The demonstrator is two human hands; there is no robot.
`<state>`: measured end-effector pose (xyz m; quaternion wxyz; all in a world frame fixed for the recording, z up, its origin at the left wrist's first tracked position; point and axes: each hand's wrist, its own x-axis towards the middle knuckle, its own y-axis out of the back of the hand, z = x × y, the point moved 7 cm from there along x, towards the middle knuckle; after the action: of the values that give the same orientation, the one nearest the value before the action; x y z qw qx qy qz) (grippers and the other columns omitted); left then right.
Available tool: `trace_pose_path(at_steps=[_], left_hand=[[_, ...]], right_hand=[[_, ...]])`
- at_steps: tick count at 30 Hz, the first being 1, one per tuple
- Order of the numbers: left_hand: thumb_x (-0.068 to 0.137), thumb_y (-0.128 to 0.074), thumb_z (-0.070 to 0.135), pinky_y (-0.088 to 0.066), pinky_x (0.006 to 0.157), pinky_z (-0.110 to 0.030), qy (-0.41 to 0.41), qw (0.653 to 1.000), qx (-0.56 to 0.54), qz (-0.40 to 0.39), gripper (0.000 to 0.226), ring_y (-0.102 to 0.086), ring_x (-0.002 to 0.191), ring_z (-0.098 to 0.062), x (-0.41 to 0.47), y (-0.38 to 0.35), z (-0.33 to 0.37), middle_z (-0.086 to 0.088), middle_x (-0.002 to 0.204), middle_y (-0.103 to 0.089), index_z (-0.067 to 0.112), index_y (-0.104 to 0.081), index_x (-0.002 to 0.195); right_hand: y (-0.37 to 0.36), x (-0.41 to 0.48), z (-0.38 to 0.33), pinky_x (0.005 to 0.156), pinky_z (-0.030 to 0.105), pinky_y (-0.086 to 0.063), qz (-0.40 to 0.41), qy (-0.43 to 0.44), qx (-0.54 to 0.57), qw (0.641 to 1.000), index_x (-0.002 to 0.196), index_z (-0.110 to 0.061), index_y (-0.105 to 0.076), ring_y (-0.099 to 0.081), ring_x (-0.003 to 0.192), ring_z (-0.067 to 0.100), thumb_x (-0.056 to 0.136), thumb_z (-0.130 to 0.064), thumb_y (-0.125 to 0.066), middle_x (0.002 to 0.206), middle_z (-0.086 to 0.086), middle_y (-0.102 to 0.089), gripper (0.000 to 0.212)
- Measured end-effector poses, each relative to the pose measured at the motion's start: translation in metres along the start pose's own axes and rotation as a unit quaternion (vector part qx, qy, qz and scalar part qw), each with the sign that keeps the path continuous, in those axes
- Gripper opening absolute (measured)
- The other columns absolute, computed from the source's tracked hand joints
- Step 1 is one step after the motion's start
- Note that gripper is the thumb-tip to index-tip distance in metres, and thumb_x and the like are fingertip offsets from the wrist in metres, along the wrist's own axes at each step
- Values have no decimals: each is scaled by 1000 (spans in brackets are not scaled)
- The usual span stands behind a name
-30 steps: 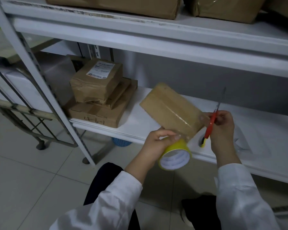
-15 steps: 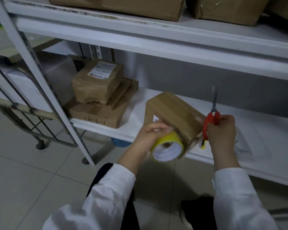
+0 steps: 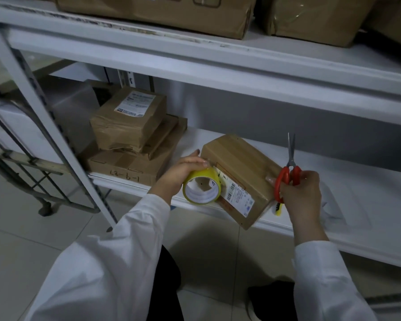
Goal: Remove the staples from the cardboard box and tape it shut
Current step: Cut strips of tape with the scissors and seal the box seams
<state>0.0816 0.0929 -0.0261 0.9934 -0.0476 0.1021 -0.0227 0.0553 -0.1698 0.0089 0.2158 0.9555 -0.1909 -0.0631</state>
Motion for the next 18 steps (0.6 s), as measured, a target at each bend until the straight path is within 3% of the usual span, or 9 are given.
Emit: trace_pose_path(at_steps=[3,5,8,10,12,14,16,18], left_hand=[[76,-67,2,-50,84,-26,-29,999,-15,-18,5,-64,90,-14,1,-6,3,-3,114,-60,0,-69,81],[81,-61,-7,-50,77,-14,-65,997,-32,1,29,-64,83,2,-4,-6,19,10,104,-59,14,-74,64],[80,-62,-7,-45,85,-7,-160,987,28,-14,43,-53,106,4,-18,-18,62,15,122,-50,27,-74,56],[78,-67,-4,-40,99,-14,-218,968,125,-27,29,-45,119,-2,-28,-33,82,6,132,-47,23,-72,67],[77,-71,2,-33,109,-24,-242,943,224,-41,17,-40,124,-2,-35,-50,85,1,140,-45,18,-72,79],[77,-74,13,-34,109,-27,-247,919,302,-57,11,-40,125,2,-40,-64,74,9,145,-41,23,-73,80],[80,-72,23,-38,103,-28,-218,902,368,-59,4,-42,125,2,-44,-75,60,20,146,-37,26,-74,78],[83,-67,30,-40,94,-27,-200,874,440,-36,7,-50,117,-3,-50,-88,47,25,150,-26,28,-74,80]], right_hand=[[1,4,1,86,32,-38,1,-7,11,1000,123,-10,-41,-49,94,20,72,-30,-80,104,1,-49,67],[-1,10,6,93,35,-43,-5,-19,71,997,117,-13,-42,-52,99,20,70,-23,-83,107,-1,-50,63],[-14,18,21,93,37,-45,-27,-53,145,988,101,-12,-46,-55,92,20,73,-17,-80,100,2,-54,45],[-30,19,39,92,37,-45,-53,-96,202,973,109,-7,-53,-59,94,19,77,-16,-77,104,6,-60,41],[-49,18,60,78,33,-48,-73,-133,271,951,110,-8,-55,-61,86,14,85,-9,-67,102,8,-61,28],[-62,14,81,64,27,-43,-76,-171,314,931,103,-8,-57,-57,75,12,91,-5,-57,90,6,-58,12],[-67,6,93,62,25,-40,-60,-205,333,918,97,-4,-58,-54,73,16,92,-5,-54,84,7,-58,6],[-66,5,92,59,25,-38,-39,-212,336,917,81,-7,-58,-51,67,17,91,-5,-53,76,8,-55,12]])
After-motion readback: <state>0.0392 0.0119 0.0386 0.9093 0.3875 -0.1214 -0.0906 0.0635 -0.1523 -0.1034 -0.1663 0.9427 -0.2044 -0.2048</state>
